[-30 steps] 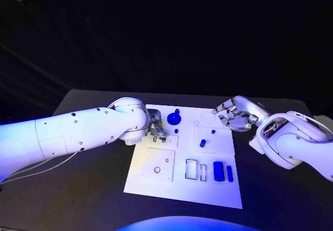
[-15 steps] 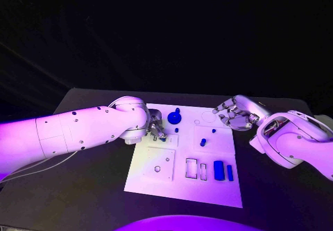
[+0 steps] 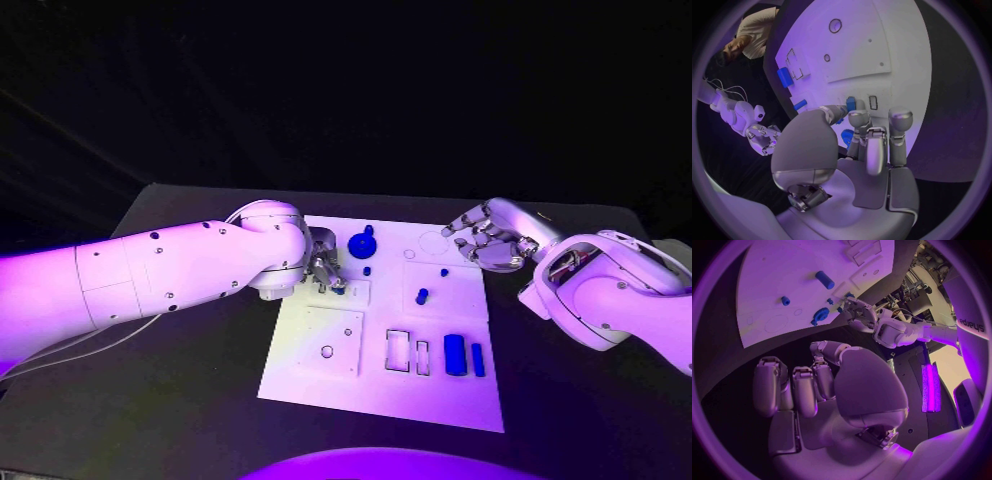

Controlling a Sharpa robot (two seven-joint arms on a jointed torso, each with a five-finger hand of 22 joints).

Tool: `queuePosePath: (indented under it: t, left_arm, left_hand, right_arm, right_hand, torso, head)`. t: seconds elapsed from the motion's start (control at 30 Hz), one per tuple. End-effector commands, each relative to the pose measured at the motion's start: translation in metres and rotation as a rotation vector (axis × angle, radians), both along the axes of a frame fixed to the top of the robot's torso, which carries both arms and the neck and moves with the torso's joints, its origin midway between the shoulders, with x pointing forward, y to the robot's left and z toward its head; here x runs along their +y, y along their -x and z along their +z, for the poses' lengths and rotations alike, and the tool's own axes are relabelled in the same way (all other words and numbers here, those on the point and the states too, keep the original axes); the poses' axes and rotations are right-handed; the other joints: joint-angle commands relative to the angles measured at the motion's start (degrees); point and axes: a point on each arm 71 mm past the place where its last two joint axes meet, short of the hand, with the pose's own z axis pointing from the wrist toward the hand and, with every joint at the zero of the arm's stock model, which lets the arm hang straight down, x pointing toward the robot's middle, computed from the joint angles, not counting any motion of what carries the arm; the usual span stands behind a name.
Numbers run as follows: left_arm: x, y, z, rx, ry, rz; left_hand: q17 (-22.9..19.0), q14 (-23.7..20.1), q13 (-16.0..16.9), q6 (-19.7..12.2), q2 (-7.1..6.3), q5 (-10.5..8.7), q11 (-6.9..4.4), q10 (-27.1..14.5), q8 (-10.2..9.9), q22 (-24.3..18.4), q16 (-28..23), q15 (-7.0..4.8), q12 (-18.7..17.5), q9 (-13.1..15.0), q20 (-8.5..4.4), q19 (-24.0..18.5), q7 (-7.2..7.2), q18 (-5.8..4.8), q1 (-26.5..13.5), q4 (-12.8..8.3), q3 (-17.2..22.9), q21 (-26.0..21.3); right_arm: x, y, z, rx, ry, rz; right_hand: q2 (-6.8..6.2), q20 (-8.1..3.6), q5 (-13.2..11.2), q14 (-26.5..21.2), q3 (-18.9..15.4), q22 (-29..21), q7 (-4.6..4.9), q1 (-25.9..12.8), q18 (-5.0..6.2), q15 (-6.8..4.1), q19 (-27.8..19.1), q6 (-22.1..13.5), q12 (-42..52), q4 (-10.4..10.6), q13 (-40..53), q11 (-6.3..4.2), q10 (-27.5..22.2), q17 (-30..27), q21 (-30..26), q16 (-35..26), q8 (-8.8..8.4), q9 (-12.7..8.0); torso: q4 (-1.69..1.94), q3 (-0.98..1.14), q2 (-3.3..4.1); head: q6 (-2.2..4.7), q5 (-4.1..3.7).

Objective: Assemble the parts on the task board

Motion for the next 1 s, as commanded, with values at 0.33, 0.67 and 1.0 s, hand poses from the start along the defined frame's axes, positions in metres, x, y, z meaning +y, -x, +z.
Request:
queuePosePath:
  t: [0.33, 0.67, 1.0]
  left_arm:
    - [0.0012, -0.0013, -0.0045, 0.043, -0.038, 0.012]
    - [0.0028, -0.0038, -0.006, 0.054, -0.04, 0.021]
    - [0.0023, -0.0045, -0.0062, 0.055, -0.041, 0.022]
  left_hand:
    - [13.3, 5.4, -1.1, 2.2, -0.94, -0.18, -0.38, 1.0, 0.9, 0.2, 0.3, -0.73, -0.4, 5.8, -0.47, 0.2, -1.96, -1.1, -2.4, -8.4, 8.5, 0.2]
    - [13.4, 5.4, -1.6, 2.3, -1.24, -0.23, -0.74, 1.2, 1.1, 0.2, 0.3, -1.03, -0.8, 6.4, -0.63, 0.3, -2.42, -1.12, -4.0, -7.3, 6.1, 0.1]
    - [13.6, 5.5, -1.7, 2.6, -1.45, -0.25, -0.93, 1.4, 1.3, 0.4, 0.5, -1.18, -0.8, 6.6, -0.73, 0.4, -2.68, -1.16, -4.5, -6.7, 4.6, 0.1]
  right_arm:
    - [0.0011, 0.0013, 0.0003, -0.006, 0.004, 0.013]
    - [0.0009, 0.0016, 0.0006, -0.008, 0.002, 0.012]
    - [0.0008, 0.0016, 0.0007, -0.008, 0.002, 0.011]
  right_hand:
    - [0.13, 0.03, 0.2, 4.5, -0.1, 6.9, 0.08, -0.8, -0.05, -0.16, -0.5, 0.5, -0.3, -0.1, 2.6, -0.16, -0.4, 9.1, -0.4, -0.3, -0.19, 0.0]
    - [0.18, 0.03, 0.2, 4.5, -0.1, 6.9, 0.08, -0.9, -0.04, -0.16, -0.5, 0.5, -0.3, -0.1, 2.6, -0.16, -0.4, 9.0, -0.4, -0.4, -0.19, 0.0]
    - [0.25, 0.03, 0.1, 4.5, -0.1, 6.9, 0.07, -0.9, -0.03, -0.15, -0.5, 0.5, -0.3, 0.0, 2.6, -0.17, -0.4, 9.0, -0.5, -0.4, -0.2, 0.0]
  torso:
    - [-0.07, 0.01, 0.03]
    - [0.0, -0.04, 0.01]
    - [0.05, -0.02, 0.02]
  head:
    - [-0.13, -0.21]
    - [-0.15, -0.46]
    - [-0.31, -0.5]
